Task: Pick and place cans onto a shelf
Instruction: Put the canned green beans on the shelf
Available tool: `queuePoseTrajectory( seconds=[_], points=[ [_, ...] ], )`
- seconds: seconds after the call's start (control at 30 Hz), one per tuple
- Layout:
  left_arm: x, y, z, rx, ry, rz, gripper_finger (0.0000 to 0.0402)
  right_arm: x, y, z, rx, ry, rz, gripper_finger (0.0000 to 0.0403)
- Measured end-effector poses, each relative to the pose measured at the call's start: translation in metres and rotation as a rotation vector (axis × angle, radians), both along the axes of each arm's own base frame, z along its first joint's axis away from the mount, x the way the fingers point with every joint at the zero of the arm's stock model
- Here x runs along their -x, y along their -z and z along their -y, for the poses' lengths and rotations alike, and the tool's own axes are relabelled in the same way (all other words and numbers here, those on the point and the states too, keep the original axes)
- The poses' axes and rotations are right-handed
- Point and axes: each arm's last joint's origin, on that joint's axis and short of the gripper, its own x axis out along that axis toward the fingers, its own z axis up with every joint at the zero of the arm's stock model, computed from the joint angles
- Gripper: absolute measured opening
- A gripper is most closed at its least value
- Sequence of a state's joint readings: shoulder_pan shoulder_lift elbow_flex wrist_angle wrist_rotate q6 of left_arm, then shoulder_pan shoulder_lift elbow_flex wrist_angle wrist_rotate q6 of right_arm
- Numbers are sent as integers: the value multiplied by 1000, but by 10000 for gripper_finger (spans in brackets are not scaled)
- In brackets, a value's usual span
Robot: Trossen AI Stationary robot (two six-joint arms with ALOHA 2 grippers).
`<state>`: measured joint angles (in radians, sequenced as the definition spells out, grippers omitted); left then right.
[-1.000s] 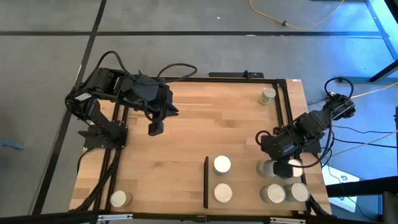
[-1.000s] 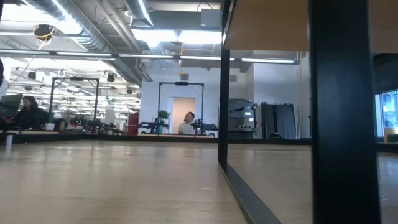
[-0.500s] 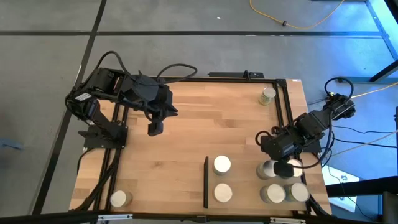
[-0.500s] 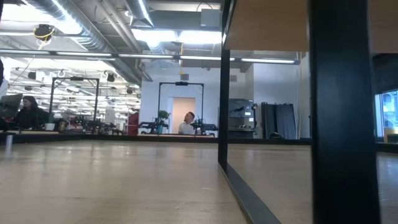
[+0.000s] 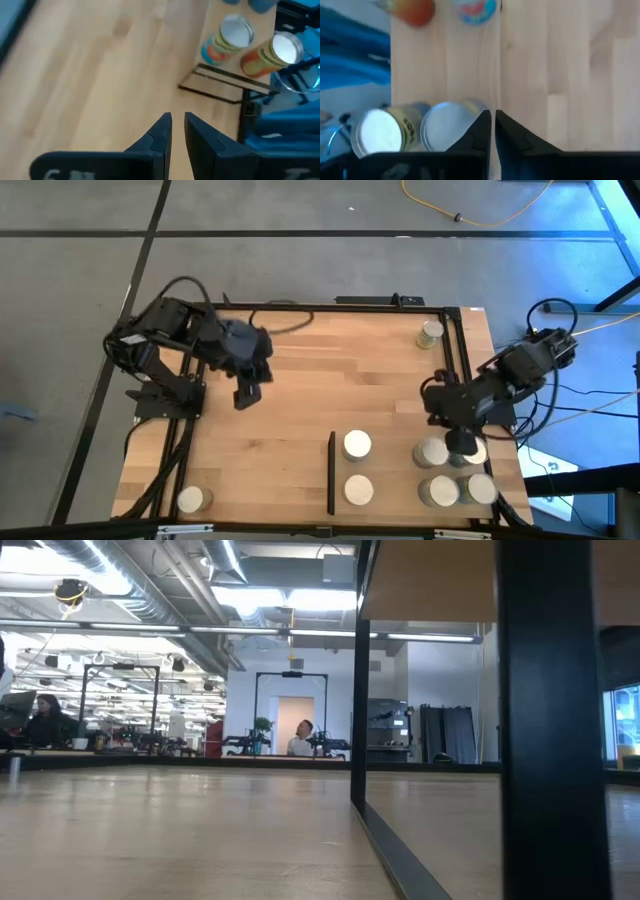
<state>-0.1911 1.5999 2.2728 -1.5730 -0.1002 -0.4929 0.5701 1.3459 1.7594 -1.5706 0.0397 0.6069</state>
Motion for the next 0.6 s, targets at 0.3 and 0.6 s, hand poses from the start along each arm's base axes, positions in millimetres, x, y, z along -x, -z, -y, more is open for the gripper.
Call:
queuePoseTrajectory(
  seconds=[0.3, 0.6],
  points=[
    [-1, 36, 59, 191, -120, -183, 44, 8, -34, 10, 111, -60, 220, 27],
    [21, 78, 122, 426, -524, -393, 44, 9, -37, 12, 173, -153, 256, 27]
  ],
)
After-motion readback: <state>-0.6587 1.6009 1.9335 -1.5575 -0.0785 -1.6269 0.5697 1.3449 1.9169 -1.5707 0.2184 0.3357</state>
